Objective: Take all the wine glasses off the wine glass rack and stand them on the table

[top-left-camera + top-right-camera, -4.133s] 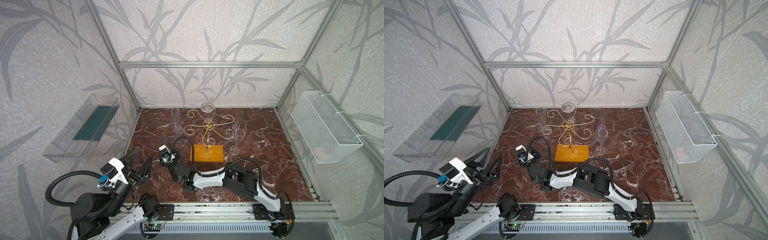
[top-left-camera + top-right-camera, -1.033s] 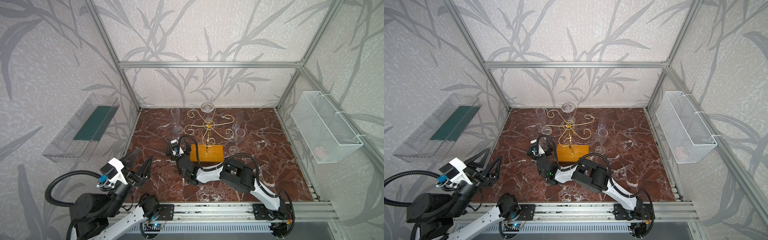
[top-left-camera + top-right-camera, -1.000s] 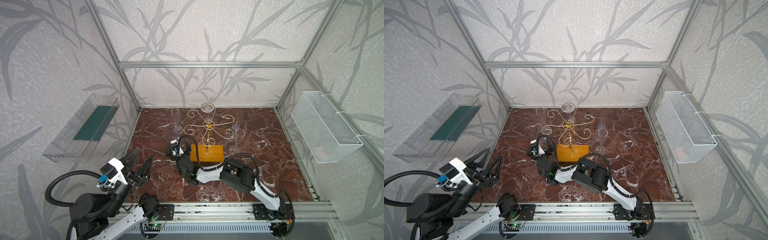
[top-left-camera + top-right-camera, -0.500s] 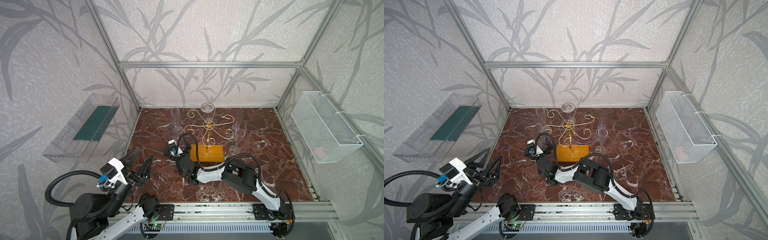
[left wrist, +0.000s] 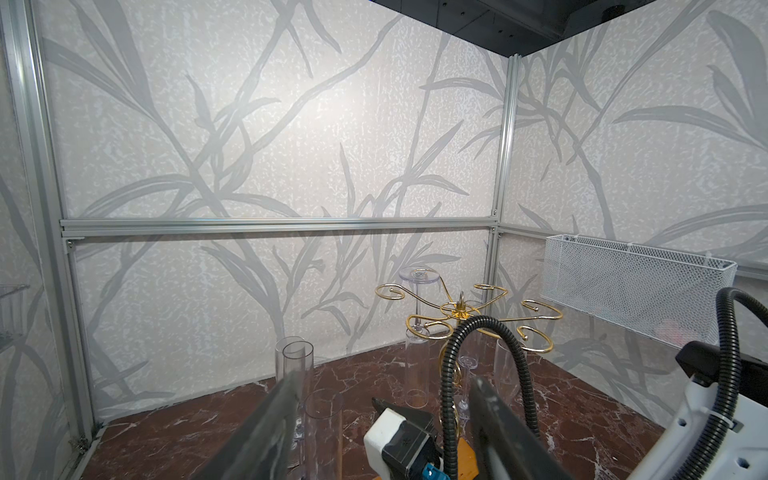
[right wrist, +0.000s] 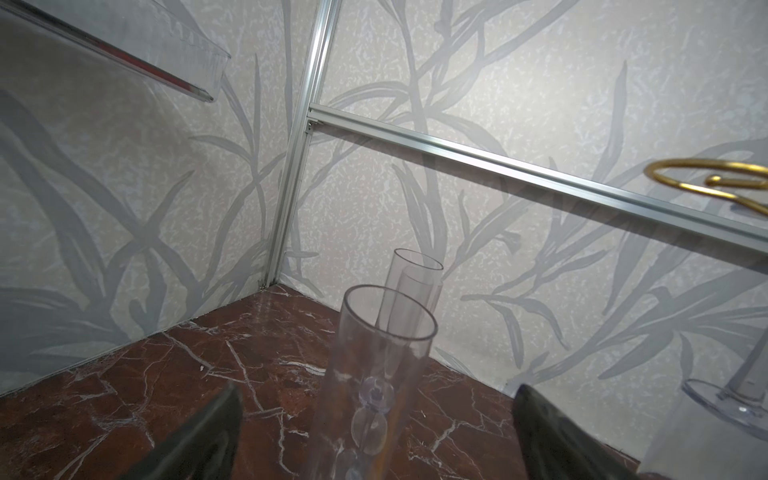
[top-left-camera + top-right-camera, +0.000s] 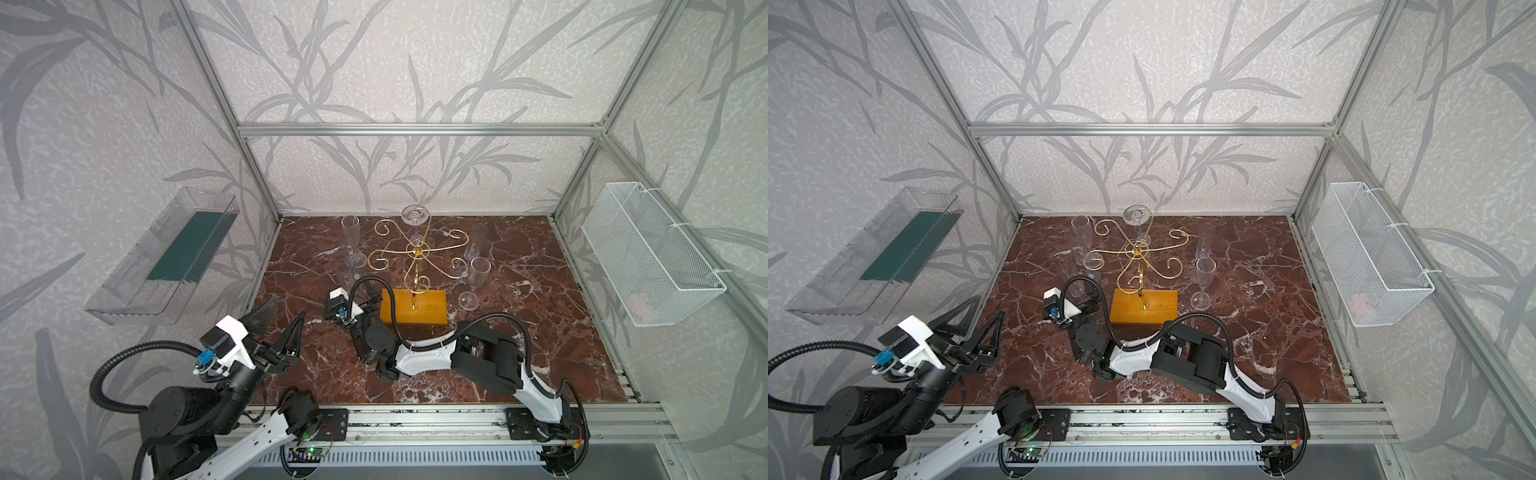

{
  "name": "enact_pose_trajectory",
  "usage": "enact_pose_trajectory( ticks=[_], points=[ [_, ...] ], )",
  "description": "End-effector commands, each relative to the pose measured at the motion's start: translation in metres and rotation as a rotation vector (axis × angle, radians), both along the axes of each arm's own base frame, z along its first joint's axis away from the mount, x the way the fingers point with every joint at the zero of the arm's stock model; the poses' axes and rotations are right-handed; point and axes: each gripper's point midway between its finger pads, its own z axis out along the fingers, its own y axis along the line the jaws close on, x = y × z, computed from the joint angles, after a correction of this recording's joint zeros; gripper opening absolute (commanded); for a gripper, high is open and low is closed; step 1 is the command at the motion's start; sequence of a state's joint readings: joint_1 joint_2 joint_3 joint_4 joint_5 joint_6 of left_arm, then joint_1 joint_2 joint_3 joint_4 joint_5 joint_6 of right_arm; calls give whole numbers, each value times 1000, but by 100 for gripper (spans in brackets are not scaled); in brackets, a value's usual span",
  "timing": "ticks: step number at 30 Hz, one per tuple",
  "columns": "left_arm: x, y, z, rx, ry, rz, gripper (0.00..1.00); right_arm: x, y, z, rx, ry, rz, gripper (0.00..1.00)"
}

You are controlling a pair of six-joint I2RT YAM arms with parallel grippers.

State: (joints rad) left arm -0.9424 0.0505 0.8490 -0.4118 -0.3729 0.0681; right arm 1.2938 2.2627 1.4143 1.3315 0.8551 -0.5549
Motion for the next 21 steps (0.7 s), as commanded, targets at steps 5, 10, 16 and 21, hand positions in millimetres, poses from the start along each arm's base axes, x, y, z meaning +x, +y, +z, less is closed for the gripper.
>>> enact_pose_trajectory(
  ticks=[5, 10, 16, 21],
  points=[
    [-6, 8, 10, -27, -29, 5, 67, -14, -18, 41, 74, -43, 8, 99],
    [-6, 8, 15, -29, -42, 8, 67, -32, -12, 48, 40, -72, 51, 99],
    [-3, 5, 20, -2, -54, 17, 68, -62, -19, 76, 13, -127, 116, 99],
    [1, 3, 30, 14, -78, 42, 70, -113, -23, 94, -74, -205, 203, 99]
  ],
)
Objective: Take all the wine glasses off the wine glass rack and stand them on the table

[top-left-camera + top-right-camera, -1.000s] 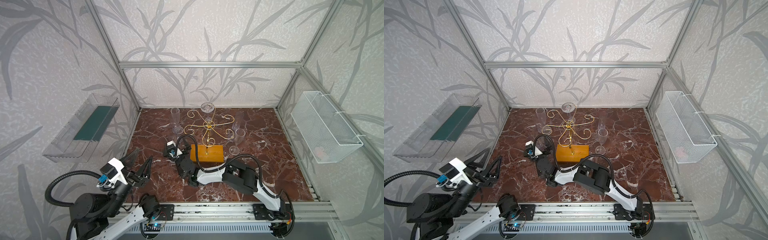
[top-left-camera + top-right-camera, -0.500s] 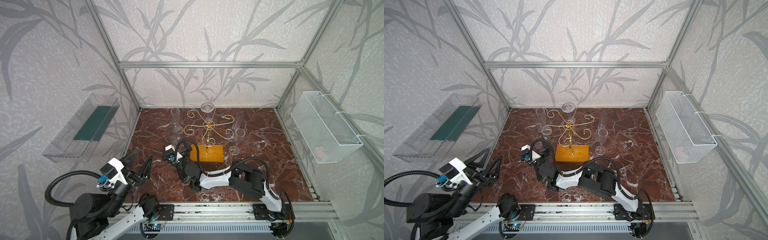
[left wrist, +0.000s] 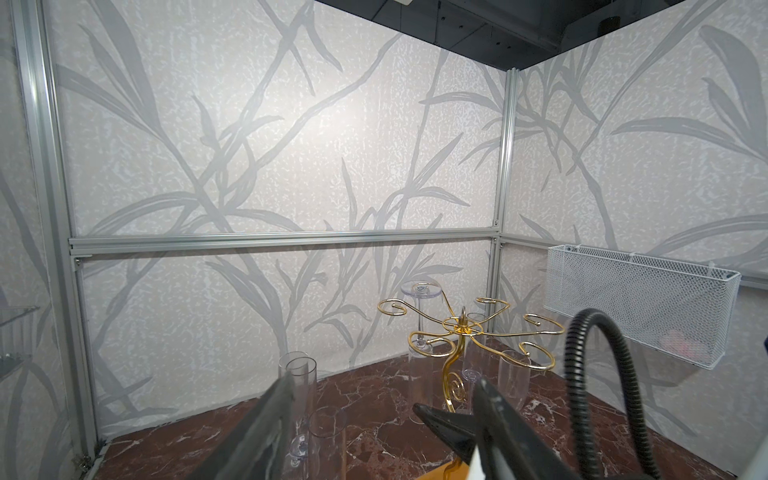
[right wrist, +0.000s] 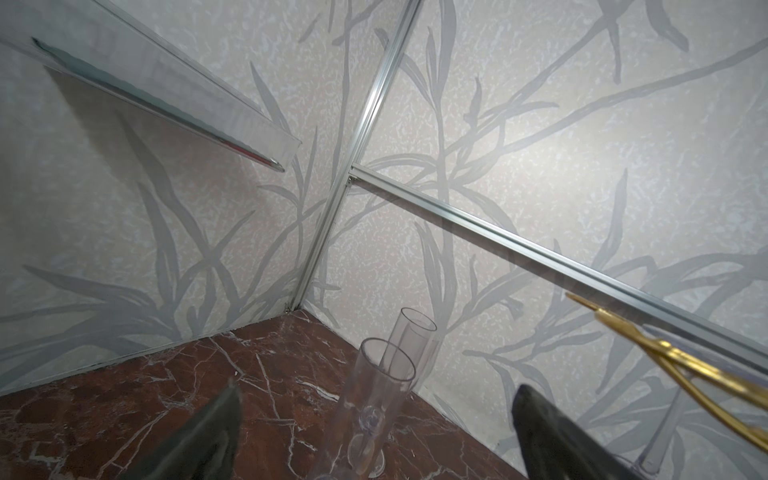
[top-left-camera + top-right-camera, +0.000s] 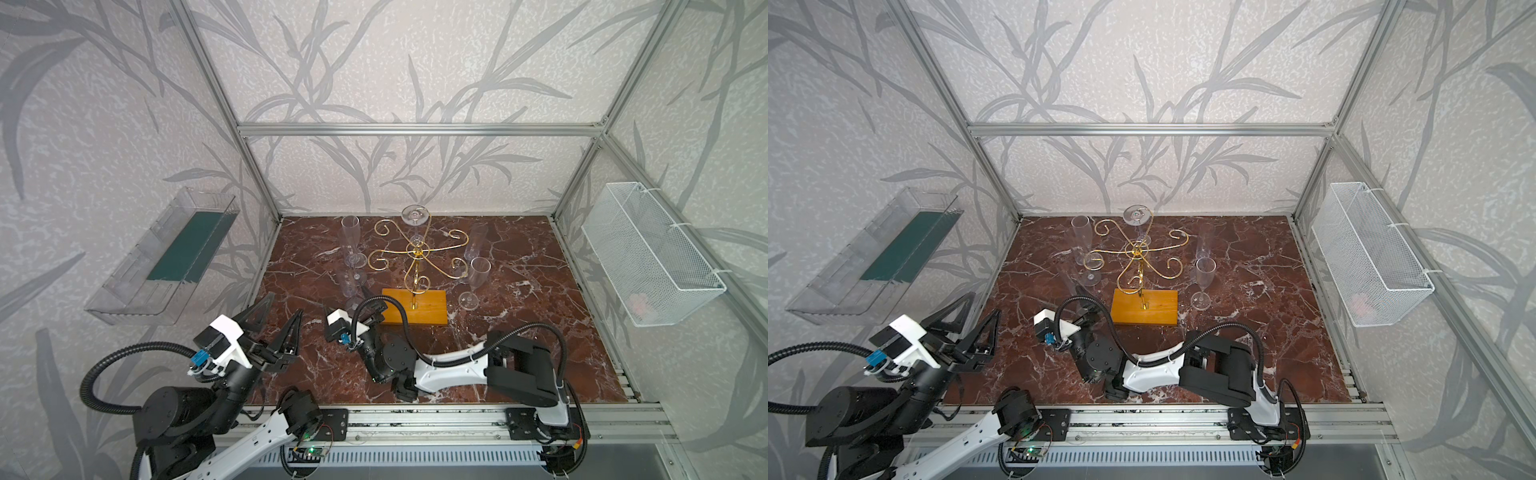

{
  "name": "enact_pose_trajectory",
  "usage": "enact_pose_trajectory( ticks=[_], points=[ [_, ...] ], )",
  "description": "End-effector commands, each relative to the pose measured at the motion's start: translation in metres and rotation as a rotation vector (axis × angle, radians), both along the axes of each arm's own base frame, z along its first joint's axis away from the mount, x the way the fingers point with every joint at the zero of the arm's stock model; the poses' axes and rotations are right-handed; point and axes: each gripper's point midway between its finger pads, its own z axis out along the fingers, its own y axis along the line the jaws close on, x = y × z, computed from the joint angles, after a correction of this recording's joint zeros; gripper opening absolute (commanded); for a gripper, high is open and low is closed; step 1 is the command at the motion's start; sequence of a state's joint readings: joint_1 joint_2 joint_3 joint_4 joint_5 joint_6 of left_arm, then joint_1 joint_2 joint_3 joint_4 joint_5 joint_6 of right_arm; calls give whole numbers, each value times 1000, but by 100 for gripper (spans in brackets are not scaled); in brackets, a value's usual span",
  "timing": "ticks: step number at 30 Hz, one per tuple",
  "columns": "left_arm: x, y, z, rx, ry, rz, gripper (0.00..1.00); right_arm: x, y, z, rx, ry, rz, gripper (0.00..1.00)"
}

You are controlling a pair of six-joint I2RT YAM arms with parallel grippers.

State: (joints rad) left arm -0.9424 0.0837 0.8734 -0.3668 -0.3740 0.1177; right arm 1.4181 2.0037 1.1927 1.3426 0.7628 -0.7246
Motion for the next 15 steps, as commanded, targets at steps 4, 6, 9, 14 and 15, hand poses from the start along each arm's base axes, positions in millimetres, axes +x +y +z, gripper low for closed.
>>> enact_pose_trajectory(
  ticks=[4, 6, 9, 14, 15],
  points=[
    [6, 0, 26, 37, -64, 63, 73, -75, -28, 42, -52, -88, 138, 99],
    [13, -4, 32, 66, -71, 96, 74, -96, -41, 46, -110, -74, 198, 99],
    [25, -16, 42, 161, -95, 143, 75, -116, -61, 45, -189, -6, 277, 99],
    [53, -45, 62, 353, -135, 229, 79, -116, -116, 49, -191, 208, 342, 99],
    [59, -51, 67, 384, -146, 248, 79, -114, -129, 52, -176, 236, 341, 99]
  ],
)
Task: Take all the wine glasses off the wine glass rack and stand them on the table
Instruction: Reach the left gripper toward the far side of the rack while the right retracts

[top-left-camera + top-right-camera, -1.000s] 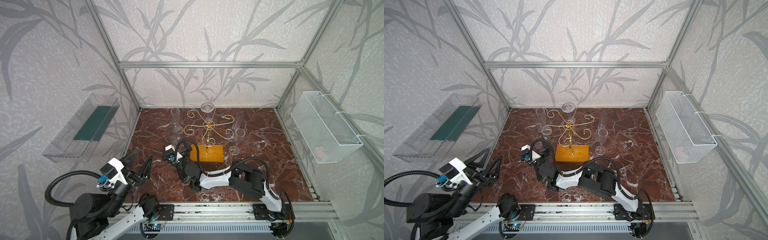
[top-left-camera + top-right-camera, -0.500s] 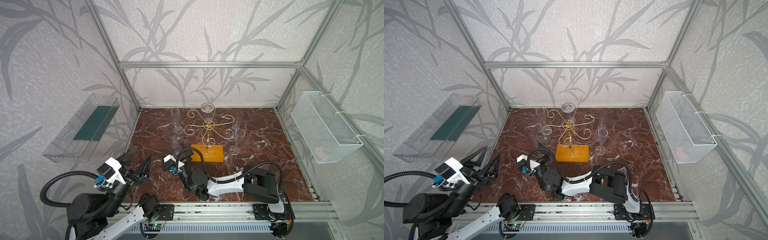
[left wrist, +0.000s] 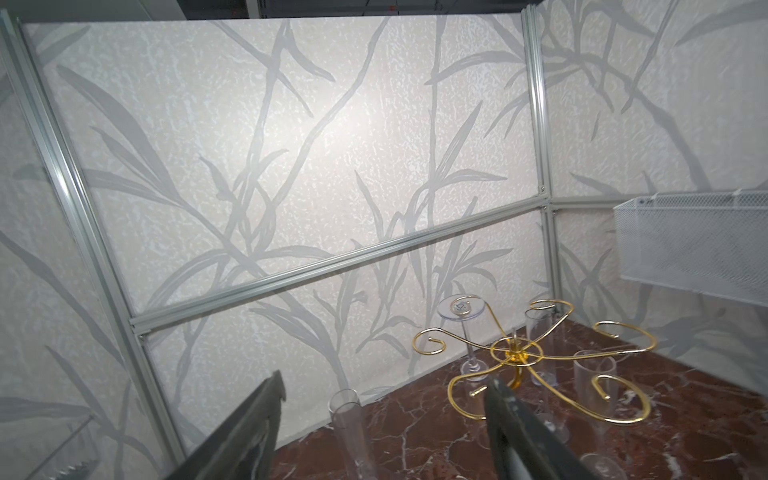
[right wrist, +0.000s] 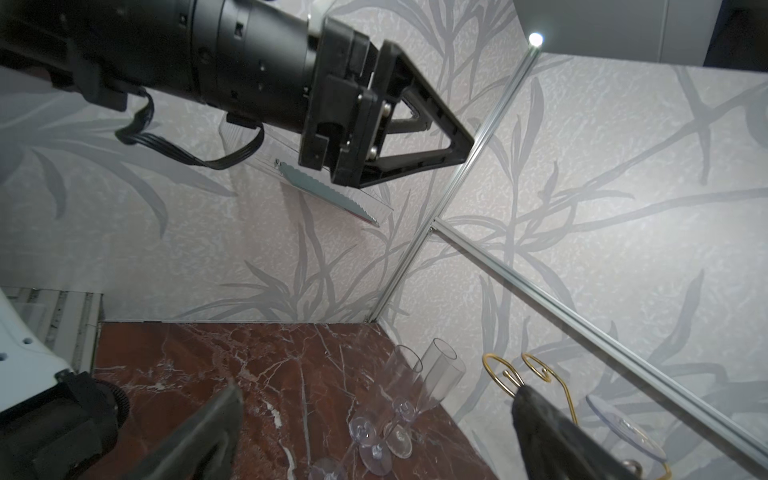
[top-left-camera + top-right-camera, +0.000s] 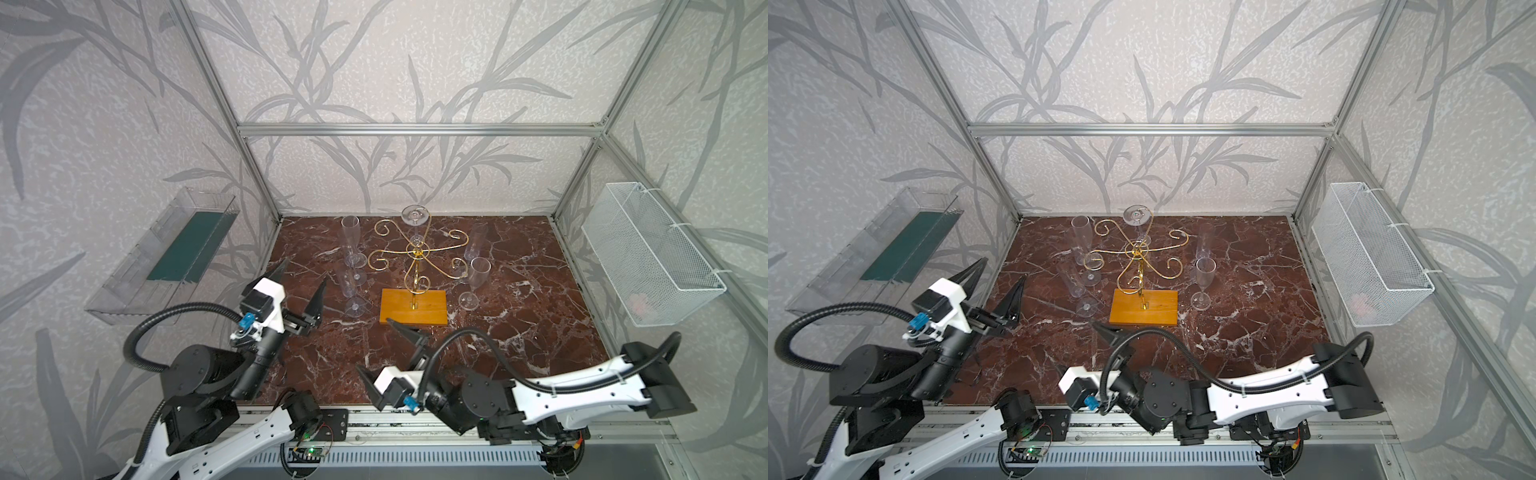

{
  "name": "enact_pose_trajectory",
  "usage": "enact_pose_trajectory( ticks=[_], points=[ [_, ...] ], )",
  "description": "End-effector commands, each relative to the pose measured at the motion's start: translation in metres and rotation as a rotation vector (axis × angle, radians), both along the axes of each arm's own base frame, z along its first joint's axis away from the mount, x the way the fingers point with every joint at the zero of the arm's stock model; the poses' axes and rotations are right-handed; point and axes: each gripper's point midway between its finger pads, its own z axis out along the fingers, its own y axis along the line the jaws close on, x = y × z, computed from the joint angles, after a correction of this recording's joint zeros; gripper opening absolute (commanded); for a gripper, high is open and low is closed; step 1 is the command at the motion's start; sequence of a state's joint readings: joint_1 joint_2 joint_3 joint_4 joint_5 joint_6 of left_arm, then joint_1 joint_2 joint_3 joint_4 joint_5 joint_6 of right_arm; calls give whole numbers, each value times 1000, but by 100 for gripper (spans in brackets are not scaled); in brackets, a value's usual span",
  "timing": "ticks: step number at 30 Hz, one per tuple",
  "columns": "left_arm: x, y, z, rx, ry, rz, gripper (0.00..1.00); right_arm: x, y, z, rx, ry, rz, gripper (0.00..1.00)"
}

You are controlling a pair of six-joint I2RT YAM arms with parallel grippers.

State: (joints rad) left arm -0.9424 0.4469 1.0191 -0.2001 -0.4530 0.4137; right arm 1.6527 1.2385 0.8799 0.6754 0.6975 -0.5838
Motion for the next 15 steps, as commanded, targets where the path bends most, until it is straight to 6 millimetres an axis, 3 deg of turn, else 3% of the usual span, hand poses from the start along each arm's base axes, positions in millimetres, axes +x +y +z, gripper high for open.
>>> enact_pose_trajectory(
  ticks=[1, 6, 9, 15],
  points=[
    [15, -9, 25, 128, -87, 99, 79, 6, -34, -24, -72, 165, 3, 99],
    [40, -42, 45, 229, -106, 113, 79, 17, -86, -10, 22, 256, -34, 99],
    [56, -53, 53, 247, -96, 110, 79, 20, -106, -6, 47, 279, -43, 99],
    [114, -48, 49, 111, 37, 66, 80, 25, -123, -4, 36, 282, -77, 99]
  ],
)
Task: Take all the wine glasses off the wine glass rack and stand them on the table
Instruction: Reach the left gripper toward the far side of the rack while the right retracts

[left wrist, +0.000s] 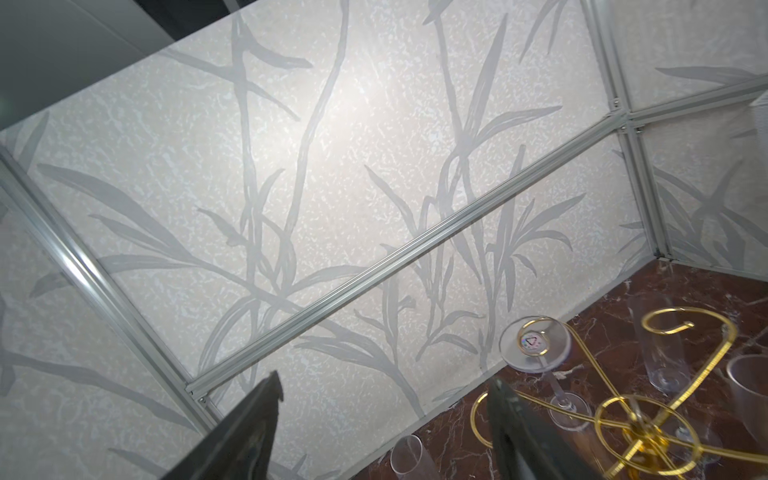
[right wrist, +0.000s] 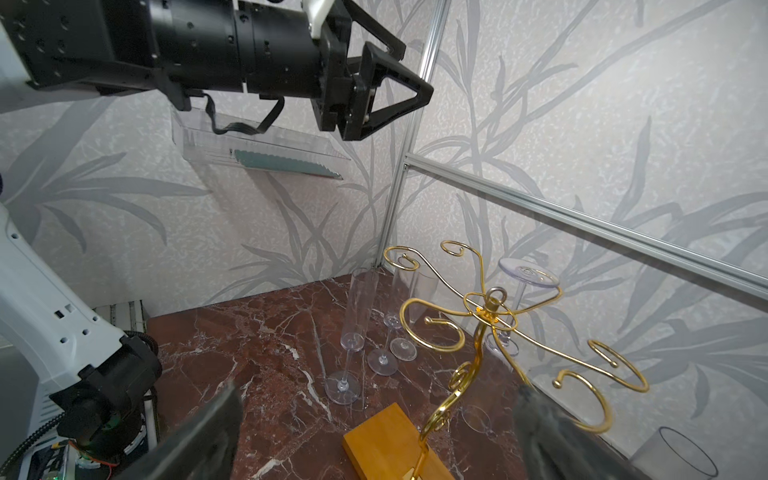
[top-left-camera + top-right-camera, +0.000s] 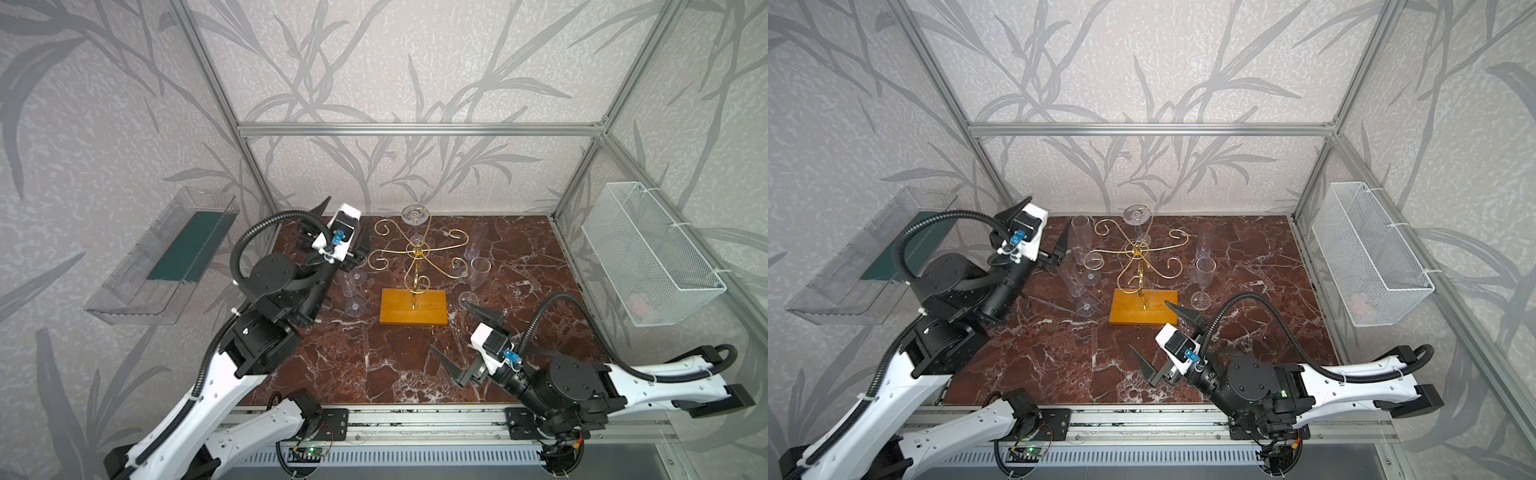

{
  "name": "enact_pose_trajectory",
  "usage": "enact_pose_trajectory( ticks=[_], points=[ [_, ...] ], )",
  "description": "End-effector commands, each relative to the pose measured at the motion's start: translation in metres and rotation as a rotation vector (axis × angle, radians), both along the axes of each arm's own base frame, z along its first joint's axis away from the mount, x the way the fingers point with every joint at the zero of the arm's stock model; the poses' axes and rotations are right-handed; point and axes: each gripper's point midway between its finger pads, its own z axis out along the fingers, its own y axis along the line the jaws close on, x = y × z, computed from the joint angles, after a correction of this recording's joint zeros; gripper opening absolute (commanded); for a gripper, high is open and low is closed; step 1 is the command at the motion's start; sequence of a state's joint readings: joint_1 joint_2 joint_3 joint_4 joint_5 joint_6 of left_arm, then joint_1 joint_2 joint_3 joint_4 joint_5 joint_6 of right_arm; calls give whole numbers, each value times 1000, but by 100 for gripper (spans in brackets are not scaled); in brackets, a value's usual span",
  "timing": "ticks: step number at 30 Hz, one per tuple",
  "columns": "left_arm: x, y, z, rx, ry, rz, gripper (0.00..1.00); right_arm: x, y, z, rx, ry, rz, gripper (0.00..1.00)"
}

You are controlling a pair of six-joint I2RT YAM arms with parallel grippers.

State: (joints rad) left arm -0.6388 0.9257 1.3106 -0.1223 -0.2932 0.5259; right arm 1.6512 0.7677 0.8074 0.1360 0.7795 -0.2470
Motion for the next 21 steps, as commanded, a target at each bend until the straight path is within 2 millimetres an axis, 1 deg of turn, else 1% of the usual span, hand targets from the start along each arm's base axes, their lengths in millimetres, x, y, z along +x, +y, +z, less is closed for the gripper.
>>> enact_pose_trajectory(
  ticks=[1, 4, 7, 10, 12, 15, 18, 19, 21],
  points=[
    [16, -6, 11, -119, 44, -113, 80, 5, -8, -9, -40, 15, -38, 99],
    [42, -12, 10, -177, 150, -174, 79, 9, -9, -8, -70, 8, -70, 99],
    [69, -19, 5, -266, 310, -242, 78, 10, -9, -7, -89, -3, -85, 99],
    [88, -35, -3, -344, 473, -359, 77, 10, -9, -5, -88, -11, -81, 99],
    [97, -48, -13, -381, 584, -434, 77, 8, -12, -2, -73, -7, -61, 99],
    [115, -60, -29, -473, 733, -506, 77, 5, -18, 0, -45, 12, -25, 99],
    [132, -70, -45, -576, 861, -566, 76, 5, -25, -6, -59, 41, -23, 99],
    [136, -74, -50, -593, 901, -585, 75, 6, -27, -10, -71, 49, -29, 99],
    [146, -81, -70, -613, 1009, -592, 68, 8, -28, -17, -100, 68, -50, 99]
  ],
)
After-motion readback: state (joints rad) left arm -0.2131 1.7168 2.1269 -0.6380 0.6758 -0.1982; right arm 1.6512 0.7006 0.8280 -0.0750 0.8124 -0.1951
